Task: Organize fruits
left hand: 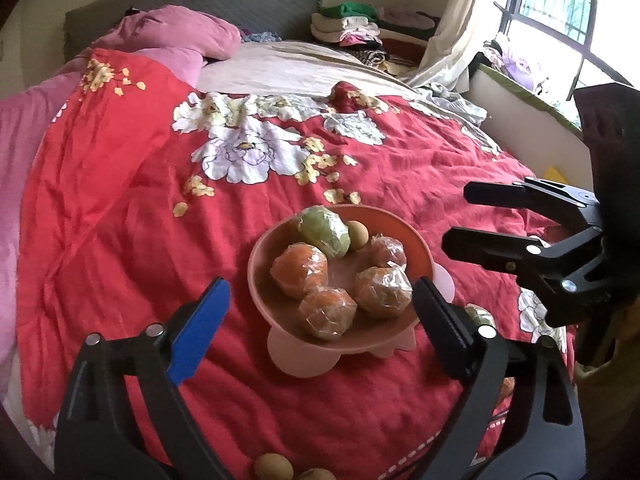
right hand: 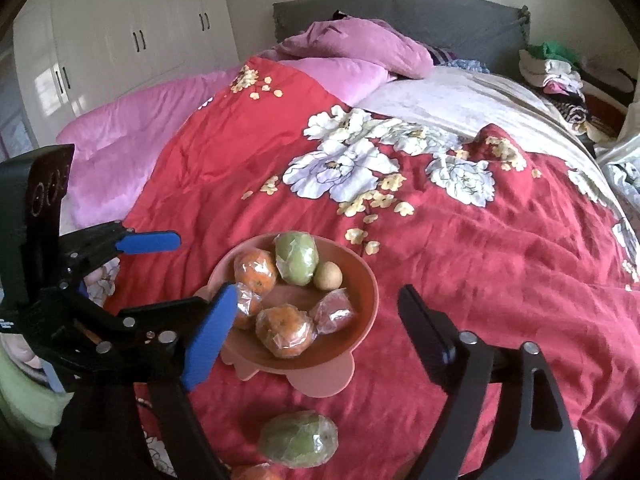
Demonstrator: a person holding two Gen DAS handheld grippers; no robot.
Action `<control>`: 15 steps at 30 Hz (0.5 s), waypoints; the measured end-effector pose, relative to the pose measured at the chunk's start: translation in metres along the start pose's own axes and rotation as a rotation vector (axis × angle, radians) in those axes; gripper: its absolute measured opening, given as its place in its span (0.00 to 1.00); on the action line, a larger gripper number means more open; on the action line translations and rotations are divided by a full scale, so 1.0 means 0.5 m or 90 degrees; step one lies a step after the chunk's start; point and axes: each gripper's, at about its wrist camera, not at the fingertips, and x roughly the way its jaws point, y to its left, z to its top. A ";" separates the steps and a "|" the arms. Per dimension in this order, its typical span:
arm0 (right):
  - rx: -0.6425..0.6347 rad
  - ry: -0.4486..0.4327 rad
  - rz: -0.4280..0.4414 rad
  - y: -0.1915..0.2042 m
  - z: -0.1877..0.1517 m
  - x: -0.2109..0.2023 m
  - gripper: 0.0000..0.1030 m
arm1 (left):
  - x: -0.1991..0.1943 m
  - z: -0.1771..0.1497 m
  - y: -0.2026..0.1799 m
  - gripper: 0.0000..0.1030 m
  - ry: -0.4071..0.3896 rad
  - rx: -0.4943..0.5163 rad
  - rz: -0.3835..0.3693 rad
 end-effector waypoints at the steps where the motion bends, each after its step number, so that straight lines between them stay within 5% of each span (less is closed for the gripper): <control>1: 0.000 -0.002 0.001 0.001 0.000 -0.003 0.82 | -0.003 0.001 0.000 0.88 -0.003 0.000 0.004; 15: 0.000 -0.024 -0.007 0.013 0.001 -0.031 0.91 | -0.030 0.004 0.010 0.90 -0.017 -0.007 0.024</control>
